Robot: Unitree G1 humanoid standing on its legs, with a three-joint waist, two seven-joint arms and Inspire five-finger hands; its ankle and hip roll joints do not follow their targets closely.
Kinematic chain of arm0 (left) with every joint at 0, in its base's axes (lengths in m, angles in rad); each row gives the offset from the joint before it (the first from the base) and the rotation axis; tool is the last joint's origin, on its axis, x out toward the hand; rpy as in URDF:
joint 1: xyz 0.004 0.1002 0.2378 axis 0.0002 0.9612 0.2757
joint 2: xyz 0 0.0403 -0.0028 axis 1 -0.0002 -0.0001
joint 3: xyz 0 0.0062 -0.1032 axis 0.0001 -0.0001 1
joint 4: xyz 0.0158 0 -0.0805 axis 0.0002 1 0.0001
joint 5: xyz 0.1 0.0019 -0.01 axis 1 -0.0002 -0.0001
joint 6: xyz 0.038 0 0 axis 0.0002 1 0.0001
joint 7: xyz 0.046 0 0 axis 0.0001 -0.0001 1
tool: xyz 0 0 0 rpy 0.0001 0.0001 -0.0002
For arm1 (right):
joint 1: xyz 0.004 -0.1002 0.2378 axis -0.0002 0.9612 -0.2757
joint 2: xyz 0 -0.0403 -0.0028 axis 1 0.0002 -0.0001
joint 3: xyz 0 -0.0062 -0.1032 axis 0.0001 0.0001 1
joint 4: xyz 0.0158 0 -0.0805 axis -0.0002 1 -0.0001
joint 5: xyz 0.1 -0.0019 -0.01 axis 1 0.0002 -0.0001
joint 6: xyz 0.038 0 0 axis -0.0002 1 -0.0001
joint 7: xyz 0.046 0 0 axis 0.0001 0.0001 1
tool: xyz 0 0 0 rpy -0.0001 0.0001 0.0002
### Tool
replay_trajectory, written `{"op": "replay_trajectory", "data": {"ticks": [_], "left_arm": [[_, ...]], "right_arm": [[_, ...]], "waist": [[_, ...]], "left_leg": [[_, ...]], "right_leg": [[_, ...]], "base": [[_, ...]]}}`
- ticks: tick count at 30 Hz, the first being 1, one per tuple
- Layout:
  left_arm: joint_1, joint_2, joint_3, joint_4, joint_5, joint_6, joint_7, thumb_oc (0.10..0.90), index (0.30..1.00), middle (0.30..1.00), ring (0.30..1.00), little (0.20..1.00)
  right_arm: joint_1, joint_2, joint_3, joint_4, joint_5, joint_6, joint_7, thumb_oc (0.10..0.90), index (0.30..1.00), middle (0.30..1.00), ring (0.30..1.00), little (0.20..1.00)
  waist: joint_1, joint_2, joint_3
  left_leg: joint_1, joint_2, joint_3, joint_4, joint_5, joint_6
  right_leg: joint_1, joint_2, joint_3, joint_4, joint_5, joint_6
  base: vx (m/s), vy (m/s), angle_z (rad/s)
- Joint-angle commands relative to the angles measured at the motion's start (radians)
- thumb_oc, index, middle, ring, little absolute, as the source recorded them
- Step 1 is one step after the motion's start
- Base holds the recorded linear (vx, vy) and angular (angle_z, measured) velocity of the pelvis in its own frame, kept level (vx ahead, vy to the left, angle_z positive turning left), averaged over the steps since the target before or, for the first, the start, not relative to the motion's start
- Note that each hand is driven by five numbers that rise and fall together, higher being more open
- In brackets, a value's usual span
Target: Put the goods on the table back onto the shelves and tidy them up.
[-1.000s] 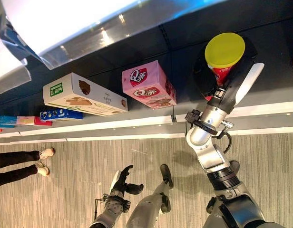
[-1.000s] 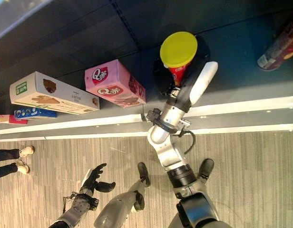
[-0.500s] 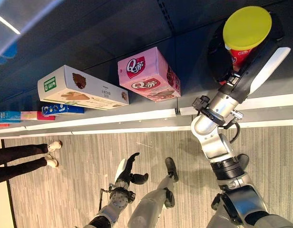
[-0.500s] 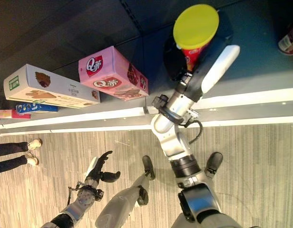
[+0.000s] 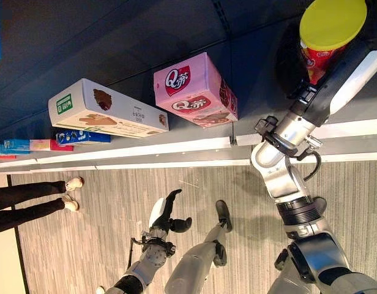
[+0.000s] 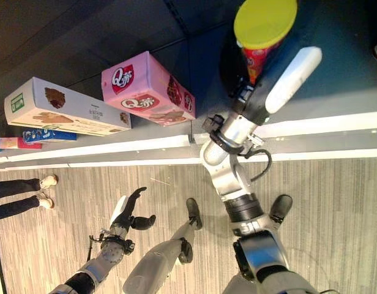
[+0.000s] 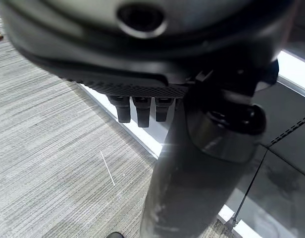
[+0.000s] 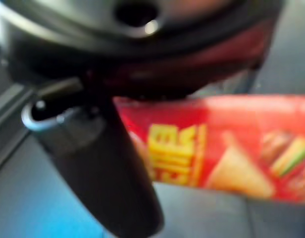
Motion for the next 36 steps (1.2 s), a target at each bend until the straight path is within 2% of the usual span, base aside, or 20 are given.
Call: {"op": "replay_trajectory", "data": {"ticks": [1,13,20,27,32,34,36], "left_arm": [[0.004,0.119,-0.007,0.003,0.005,-0.018,0.066,0.800,0.900,0.900,0.900,0.900],[0.006,0.111,-0.006,0.039,0.002,-0.011,0.066,0.800,0.900,0.900,0.900,0.900],[0.017,0.098,0.005,0.086,-0.001,0.003,0.064,0.800,0.900,0.900,0.900,0.900],[0.047,0.095,0.042,0.139,-0.008,0.014,0.063,0.800,0.900,0.900,0.900,0.900],[0.062,0.094,0.055,0.148,-0.018,0.019,0.074,0.800,0.900,0.900,0.900,0.900],[0.092,0.088,0.070,0.177,-0.017,0.034,0.071,0.800,0.900,0.900,0.900,0.900],[0.098,0.084,0.077,0.190,-0.017,0.041,0.070,0.800,0.900,0.900,0.900,0.900]], "right_arm": [[-0.061,0.022,0.045,-0.056,-0.057,-0.103,-0.008,0.800,0.900,0.900,0.900,0.900],[0.001,0.023,-0.002,-0.102,-0.063,-0.092,-0.053,0.800,0.900,0.900,0.900,0.900],[0.064,0.052,-0.012,-0.153,-0.051,-0.106,-0.060,0.800,0.900,0.900,0.900,0.900],[0.217,0.068,0.054,-0.244,0.001,-0.186,0.031,0.800,0.900,0.900,0.900,0.900],[0.239,0.070,0.076,-0.250,0.022,-0.200,0.047,0.800,0.900,0.900,0.900,0.900],[0.286,0.067,0.077,-0.261,0.048,-0.210,0.057,0.800,0.900,0.900,0.900,0.900],[0.303,0.065,0.074,-0.266,0.052,-0.210,0.061,0.800,0.900,0.900,0.900,0.900]], "waist": [[0.022,-0.040,-0.037],[0.011,-0.049,-0.050],[-0.002,-0.072,-0.070],[-0.023,-0.130,-0.094],[-0.027,-0.146,-0.103],[-0.029,-0.180,-0.128],[-0.030,-0.190,-0.134]], "left_leg": [[-0.054,0.047,-0.099,0.107,-0.144,-0.036],[-0.037,0.051,-0.096,0.114,-0.150,-0.038],[-0.008,0.064,-0.094,0.108,-0.150,-0.042],[0.058,0.087,-0.103,0.075,-0.133,-0.052],[0.083,0.093,-0.112,0.052,-0.117,-0.057],[0.147,0.102,-0.116,0.028,-0.118,-0.054],[0.168,0.105,-0.114,0.023,-0.119,-0.055]], "right_leg": [[0.033,-0.087,-0.012,0.008,0.016,0.110],[0.052,-0.090,-0.014,0.008,0.013,0.110],[0.081,-0.084,-0.027,0.007,0.009,0.110],[0.142,-0.075,-0.056,0.004,0.001,0.110],[0.174,-0.071,-0.071,0.004,-0.011,0.110],[0.236,-0.067,-0.085,0.004,-0.017,0.110],[0.257,-0.067,-0.090,0.004,-0.021,0.110]], "base": [[0.00,0.000,0.00],[0.00,0.001,-0.01],[0.00,-0.005,0.00],[-0.04,-0.039,-0.02],[-0.01,-0.023,0.13],[0.04,-0.011,0.12],[0.04,0.006,0.09]]}}
